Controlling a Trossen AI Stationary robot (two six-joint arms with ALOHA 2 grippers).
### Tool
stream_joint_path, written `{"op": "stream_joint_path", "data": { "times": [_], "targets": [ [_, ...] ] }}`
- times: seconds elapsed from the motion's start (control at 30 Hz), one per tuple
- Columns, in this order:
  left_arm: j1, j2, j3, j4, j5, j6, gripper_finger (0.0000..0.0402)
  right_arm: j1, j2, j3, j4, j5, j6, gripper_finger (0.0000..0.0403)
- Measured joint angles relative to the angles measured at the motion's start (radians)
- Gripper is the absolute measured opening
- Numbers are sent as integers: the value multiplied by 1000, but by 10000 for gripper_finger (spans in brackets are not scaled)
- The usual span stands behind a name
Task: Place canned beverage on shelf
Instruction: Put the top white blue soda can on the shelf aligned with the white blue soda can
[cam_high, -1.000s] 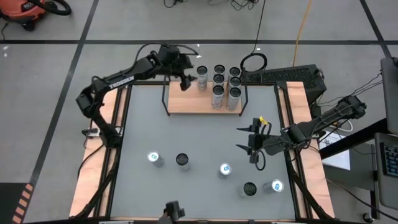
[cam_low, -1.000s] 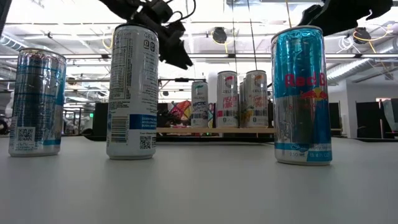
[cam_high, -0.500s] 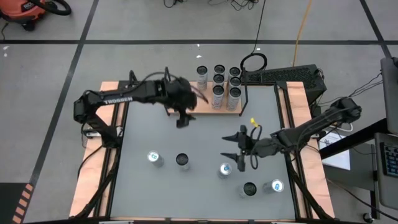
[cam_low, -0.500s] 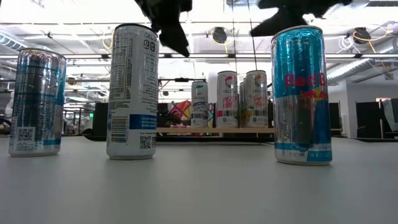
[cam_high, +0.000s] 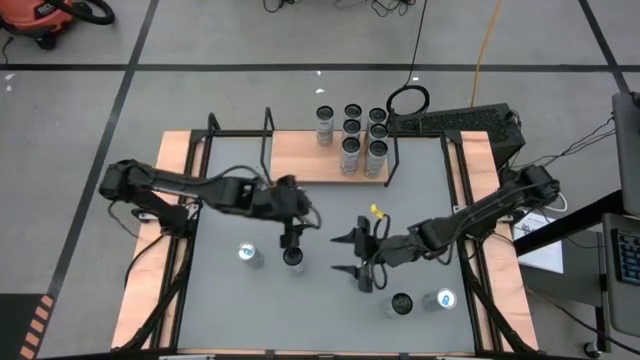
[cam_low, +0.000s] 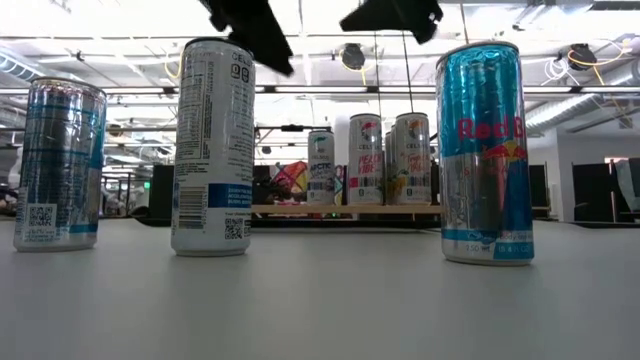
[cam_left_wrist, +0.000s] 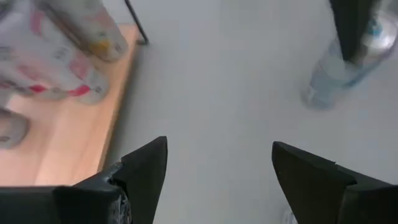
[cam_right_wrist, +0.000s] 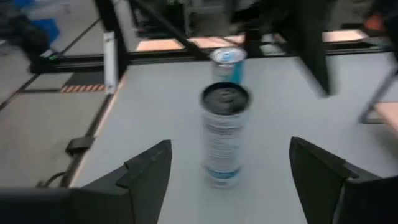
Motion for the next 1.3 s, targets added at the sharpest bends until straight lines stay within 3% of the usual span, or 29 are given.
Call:
{"op": "stream_joint_path", "data": {
  "times": [0.27, 0.43, 0.53, 0.8, 1.0, 1.3],
  "targets": [
    [-180, -217, -188, 56, -284, -154, 290, -9, 181, 210, -81, -46, -20, 298],
    [-297, -266, -244, 130, -507, -216, 290, -30, 288, 340, -153, -45, -85, 325],
    [-346, -267, -261, 186, -626, -176, 290, -50, 338, 398, -149, -45, -100, 333],
    [-419, -262, -270, 212, -660, -209, 290, -98, 387, 426, -154, -96, -90, 334],
    [-484, -261, -270, 177, -815, -227, 290, -119, 435, 424, -156, -113, -80, 334],
    [-502, -261, -305, 180, -814, -292, 290, -150, 502, 424, -83, -178, -80, 324]
  ]
}}
